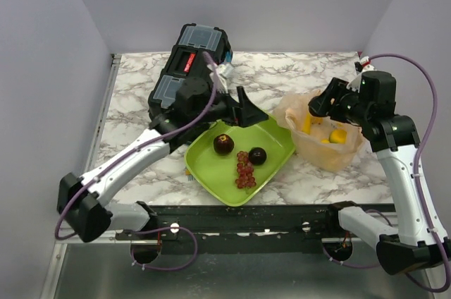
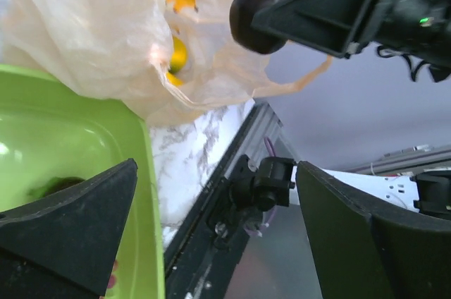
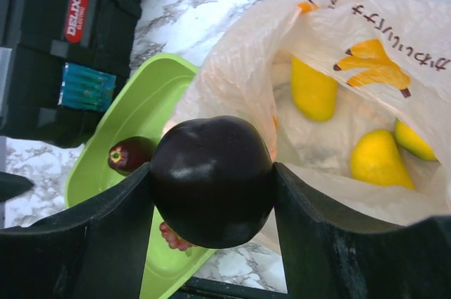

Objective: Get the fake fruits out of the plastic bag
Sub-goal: Place the fake fruit in the bin.

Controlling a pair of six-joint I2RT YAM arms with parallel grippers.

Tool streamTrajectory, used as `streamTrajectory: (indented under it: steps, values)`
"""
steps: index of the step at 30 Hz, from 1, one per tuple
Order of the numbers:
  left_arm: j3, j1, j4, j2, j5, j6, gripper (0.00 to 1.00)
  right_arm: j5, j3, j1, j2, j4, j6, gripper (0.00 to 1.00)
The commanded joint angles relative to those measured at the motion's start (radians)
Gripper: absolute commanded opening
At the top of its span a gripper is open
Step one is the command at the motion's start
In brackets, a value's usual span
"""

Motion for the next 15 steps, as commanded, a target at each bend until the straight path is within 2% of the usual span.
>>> streamTrajectory:
  steps: [1,3,5,7,11,13,15]
  values:
    - [0.032,0.126,-0.162,-0.190,0.048,0.161,0.96,-0.135,0.072,0.002,0.037,-0.008,-0.029,0.02]
    - [0.081,0.168,-0.239,-0.229,0.043,0.247,0.98,-0.219,0.084,0.009,0.054,0.005,-0.010,0.02]
    - [0.155,0.178,-0.345,-0.239,-0.003,0.375,0.98,-0.233,0.087,0.046,0.068,0.025,0.019,0.02]
    - [0.177,0.178,-0.394,-0.249,-0.098,0.456,0.98,-0.194,0.091,0.125,0.088,0.048,0.046,0.02]
    - [0.091,0.179,-0.355,-0.284,-0.240,0.558,0.98,-0.013,0.125,0.417,0.175,0.078,0.103,0.02]
    - [0.051,0.178,-0.337,-0.293,-0.258,0.606,0.98,0.049,0.136,0.486,0.223,0.086,0.134,0.02]
    - [0.026,0.178,-0.340,-0.310,-0.303,0.620,0.98,0.053,0.123,0.501,0.260,0.107,0.160,0.02]
